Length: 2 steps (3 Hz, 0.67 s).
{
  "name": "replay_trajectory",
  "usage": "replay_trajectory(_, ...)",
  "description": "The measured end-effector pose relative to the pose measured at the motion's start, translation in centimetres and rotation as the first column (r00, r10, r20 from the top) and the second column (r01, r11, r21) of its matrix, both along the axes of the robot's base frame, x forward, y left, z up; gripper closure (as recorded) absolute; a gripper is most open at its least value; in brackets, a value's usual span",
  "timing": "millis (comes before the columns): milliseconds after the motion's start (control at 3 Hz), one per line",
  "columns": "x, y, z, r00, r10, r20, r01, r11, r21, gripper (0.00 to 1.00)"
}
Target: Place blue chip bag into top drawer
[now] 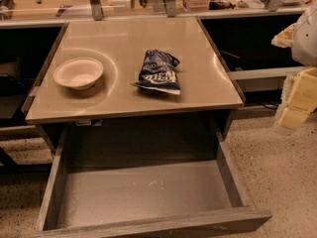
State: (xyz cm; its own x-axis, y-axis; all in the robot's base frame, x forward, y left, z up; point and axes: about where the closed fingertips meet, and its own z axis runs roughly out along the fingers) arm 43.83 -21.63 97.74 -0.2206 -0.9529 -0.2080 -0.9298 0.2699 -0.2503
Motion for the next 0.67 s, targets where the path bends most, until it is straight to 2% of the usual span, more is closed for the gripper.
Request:
replay_trajectory(333, 0.1, 0.0, 0.1, 1.0000, 0.000, 0.002, 0.000, 1.000, 0.000, 0.00)
replay_trajectory(667, 4.0, 1.9, 0.9, 0.9990, 0.045, 0.006, -0.045, 0.999, 0.021, 0.00)
